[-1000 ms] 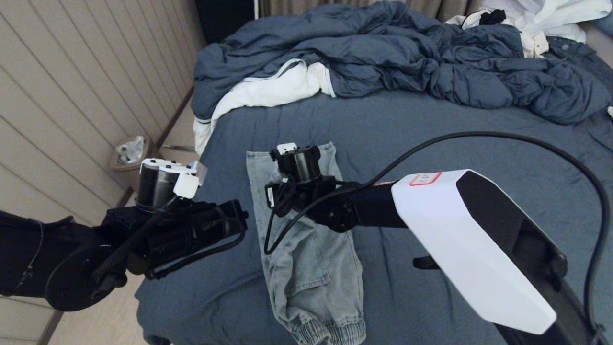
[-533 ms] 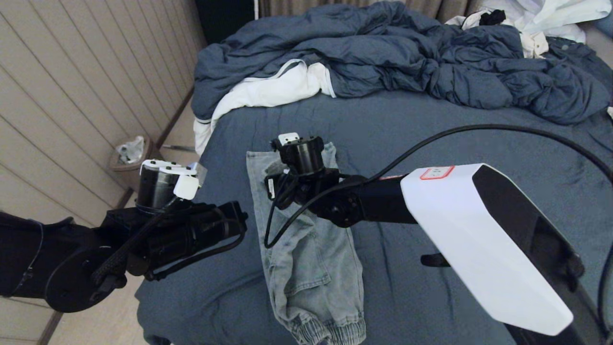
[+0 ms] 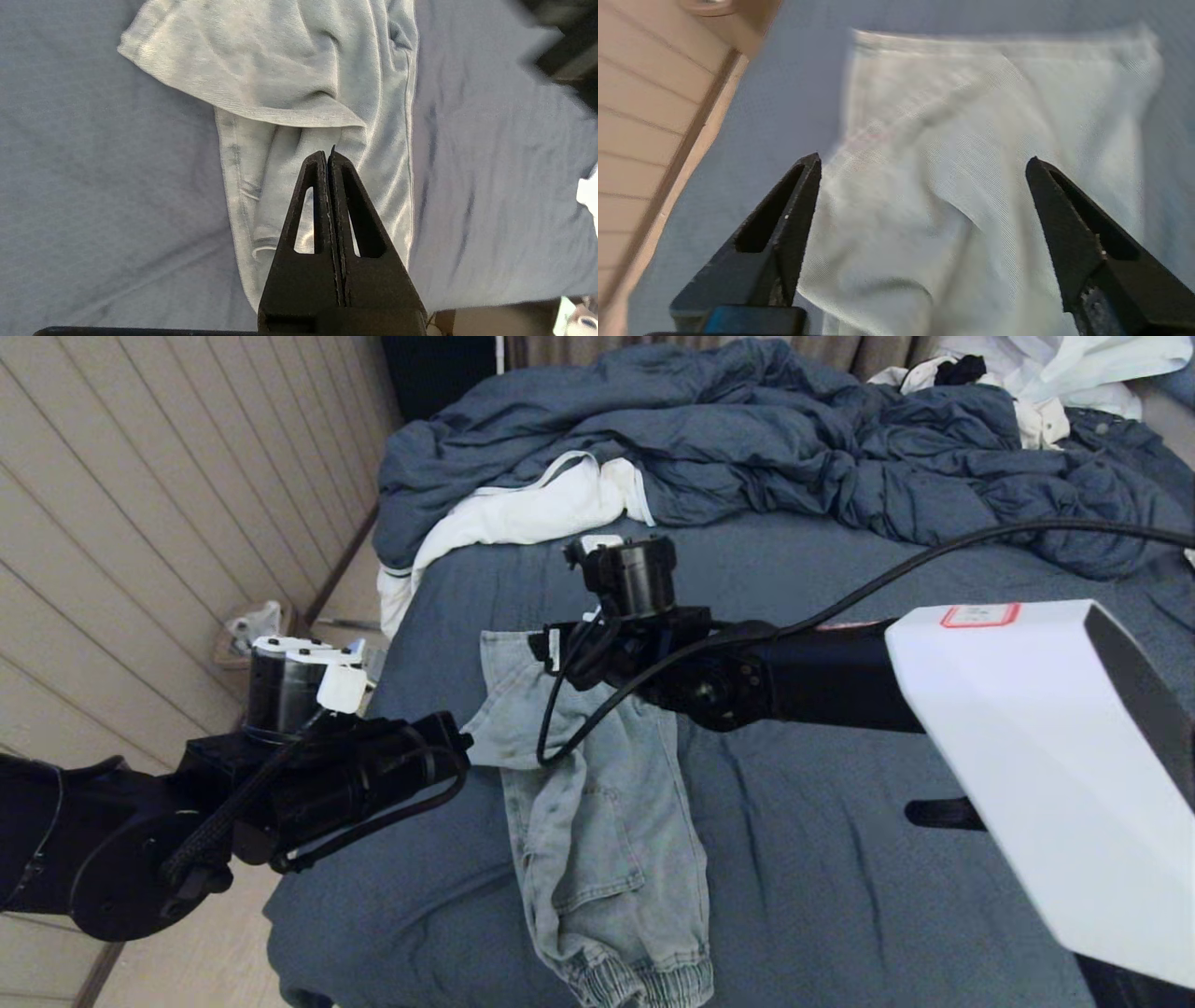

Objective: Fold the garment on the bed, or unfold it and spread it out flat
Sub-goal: Fold the blue shorts

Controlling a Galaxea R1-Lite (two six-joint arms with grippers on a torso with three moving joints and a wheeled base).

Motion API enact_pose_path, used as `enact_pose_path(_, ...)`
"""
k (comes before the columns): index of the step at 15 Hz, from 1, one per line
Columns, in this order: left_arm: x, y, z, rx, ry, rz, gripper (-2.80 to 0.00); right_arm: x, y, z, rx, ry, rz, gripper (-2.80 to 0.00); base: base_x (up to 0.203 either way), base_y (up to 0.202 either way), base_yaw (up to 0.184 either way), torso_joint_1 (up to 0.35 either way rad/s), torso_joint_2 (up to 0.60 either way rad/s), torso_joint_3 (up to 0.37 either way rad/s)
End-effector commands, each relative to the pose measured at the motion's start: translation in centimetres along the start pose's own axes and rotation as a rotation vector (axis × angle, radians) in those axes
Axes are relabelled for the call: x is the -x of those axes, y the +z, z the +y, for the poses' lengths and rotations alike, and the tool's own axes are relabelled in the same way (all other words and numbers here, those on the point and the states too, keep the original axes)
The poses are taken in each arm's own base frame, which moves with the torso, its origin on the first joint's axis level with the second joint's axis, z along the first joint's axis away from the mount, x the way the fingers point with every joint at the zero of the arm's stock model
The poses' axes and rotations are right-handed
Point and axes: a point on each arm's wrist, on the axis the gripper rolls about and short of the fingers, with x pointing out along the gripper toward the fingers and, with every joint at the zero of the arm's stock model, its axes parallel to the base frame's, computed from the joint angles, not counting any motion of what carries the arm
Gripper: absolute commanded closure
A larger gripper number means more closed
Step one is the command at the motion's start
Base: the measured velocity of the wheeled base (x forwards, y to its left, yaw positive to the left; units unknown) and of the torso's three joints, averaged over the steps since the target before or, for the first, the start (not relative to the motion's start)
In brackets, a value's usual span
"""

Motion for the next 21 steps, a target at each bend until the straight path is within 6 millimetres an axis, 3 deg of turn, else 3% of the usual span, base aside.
enact_pose_path(1, 0.2, 0.1, 0.0, 0.005, -0.004, -0.005, 0.00, 1.6, 1.2, -2.5, -0.103, -0.060, 0.077, -2.80, 0.000, 0.000, 0.000, 0.000, 0.00, 0.000)
enact_pose_path(3, 0.0, -0.1, 0.1, 0.004, 0.004, 0.006, 0.00, 3.0, 0.4, -5.7, -0.213, -0.095, 0.285, -2.80, 0.000, 0.000, 0.000, 0.000, 0.00, 0.000)
enact_pose_path(5, -0.3, -0.3, 0.3, 0.014, 0.014, 0.019, 0.00, 5.8, -0.8, -8.4, -0.277, -0.046, 0.538, -2.80, 0.000, 0.000, 0.000, 0.000, 0.00, 0.000)
enact_pose_path(8, -0.7, -0.7, 0.6, 0.015, 0.028, 0.047, 0.00, 8.9, -2.0, -11.4, -0.349, -0.026, 0.699, -2.80, 0.000, 0.000, 0.000, 0.000, 0.00, 0.000)
enact_pose_path(9, -0.8, -0.8, 0.6, 0.015, 0.030, 0.053, 0.00, 9.9, -2.5, -11.8, -0.348, -0.032, 0.728, 0.00, 0.000, 0.000, 0.000, 0.000, 0.00, 0.000)
enact_pose_path(12, -1.1, -1.1, 0.8, 0.015, 0.039, 0.063, 0.00, 12.9, -3.4, -12.2, -0.307, -0.024, 0.779, 0.00, 0.000, 0.000, 0.000, 0.000, 0.00, 0.000)
enact_pose_path(14, -1.5, -1.3, 1.0, 0.015, 0.046, 0.067, 0.00, 14.3, -5.6, -12.4, -0.232, -0.002, 0.863, 0.00, 0.000, 0.000, 0.000, 0.000, 0.00, 0.000)
enact_pose_path(17, -1.4, -1.4, 1.0, 0.015, 0.046, 0.069, 0.00, 14.8, -8.4, -11.9, -0.187, 0.014, 0.969, 0.00, 0.000, 0.000, 0.000, 0.000, 0.00, 0.000)
enact_pose_path(20, -1.5, -1.5, 1.1, 0.015, 0.045, 0.075, 0.00, 13.8, -11.3, -10.4, -0.140, 0.039, 1.073, 0.00, 0.000, 0.000, 0.000, 0.000, 0.00, 0.000)
enact_pose_path(21, -1.5, -1.5, 1.1, 0.015, 0.045, 0.075, 0.00, 13.4, -12.2, -9.8, -0.127, 0.049, 1.081, -2.80, 0.000, 0.000, 0.000, 0.000, 0.00, 0.000)
